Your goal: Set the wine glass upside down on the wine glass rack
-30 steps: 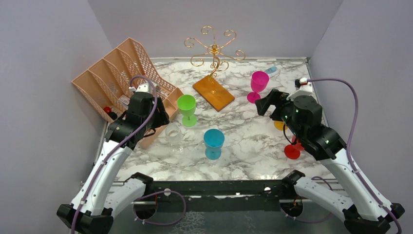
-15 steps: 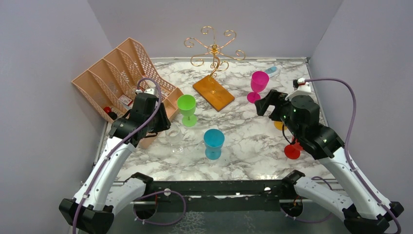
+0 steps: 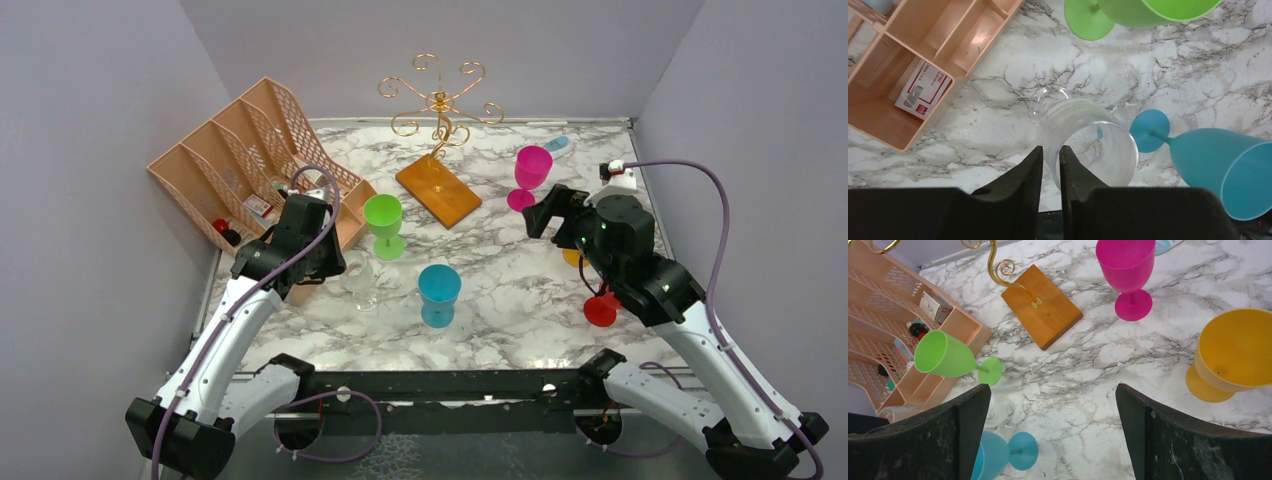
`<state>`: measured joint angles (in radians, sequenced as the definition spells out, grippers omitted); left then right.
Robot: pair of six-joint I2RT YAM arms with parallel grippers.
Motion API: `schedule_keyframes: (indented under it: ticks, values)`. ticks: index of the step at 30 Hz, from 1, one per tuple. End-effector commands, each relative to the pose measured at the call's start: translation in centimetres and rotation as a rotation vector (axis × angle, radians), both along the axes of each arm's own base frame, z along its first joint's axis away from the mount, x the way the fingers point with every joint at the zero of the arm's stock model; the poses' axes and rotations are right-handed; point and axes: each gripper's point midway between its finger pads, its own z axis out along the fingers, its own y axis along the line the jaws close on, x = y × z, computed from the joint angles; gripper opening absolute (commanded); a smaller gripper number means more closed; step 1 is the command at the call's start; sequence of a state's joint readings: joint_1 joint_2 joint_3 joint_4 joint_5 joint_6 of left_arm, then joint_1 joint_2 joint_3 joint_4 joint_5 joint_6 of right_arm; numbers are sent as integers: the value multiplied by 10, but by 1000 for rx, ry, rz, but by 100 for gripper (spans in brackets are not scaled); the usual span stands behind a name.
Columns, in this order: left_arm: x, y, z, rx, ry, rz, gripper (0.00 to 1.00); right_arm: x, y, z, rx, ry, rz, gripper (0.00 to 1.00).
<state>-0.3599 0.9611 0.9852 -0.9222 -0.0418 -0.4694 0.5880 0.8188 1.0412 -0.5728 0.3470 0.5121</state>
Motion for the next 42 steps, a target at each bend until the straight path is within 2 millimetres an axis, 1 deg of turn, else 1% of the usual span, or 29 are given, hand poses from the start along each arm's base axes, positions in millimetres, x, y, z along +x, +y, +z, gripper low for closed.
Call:
schedule_keyframes:
  ticks: [1, 8, 10, 15, 17, 19, 22, 26, 29, 34, 36, 38, 40, 42]
  values:
    - [0, 3, 1, 12, -4, -6, 20, -1, 1, 1, -11, -18, 17, 97]
    - [-2, -2, 12, -19, -31, -22, 6, -5, 7, 7, -11, -49, 76, 97]
    - [-2, -2, 12, -19, -34, -24, 0, -6, 8, 7, -13, -55, 85, 97]
    - [-3, -4, 17, -28, -41, -38, 0, -9, 10, 8, -32, -67, 120, 95]
    - [-3, -4, 21, -33, -54, -41, 0, -12, 17, 10, -40, -74, 176, 95]
    - [-2, -2, 28, -31, -76, -37, 0, -18, 28, 14, -55, -97, 268, 95]
    - [-1, 1, 43, -27, -123, -33, 0, -27, 45, 22, -50, -136, 395, 94]
    - [2, 7, 62, -20, -194, -11, 0, -28, 55, 37, -29, -167, 445, 92]
    - [3, 9, 76, -23, -242, -3, 0, -32, 67, 53, -21, -207, 517, 91]
    - [3, 13, 111, -50, -350, 17, 0, -39, 89, 75, 30, -285, 644, 90]
    - [1, 15, 126, -67, -395, 24, 0, -48, 103, 83, 22, -364, 760, 87]
    - [0, 13, 140, -99, -434, 29, 0, -50, 112, 91, -17, -481, 836, 81]
    - [-3, 6, 151, -150, -469, 4, 0, -46, 116, 100, -69, -599, 859, 79]
    - [-7, 3, 160, -184, -498, -5, 0, -39, 114, 112, -107, -719, 822, 79]
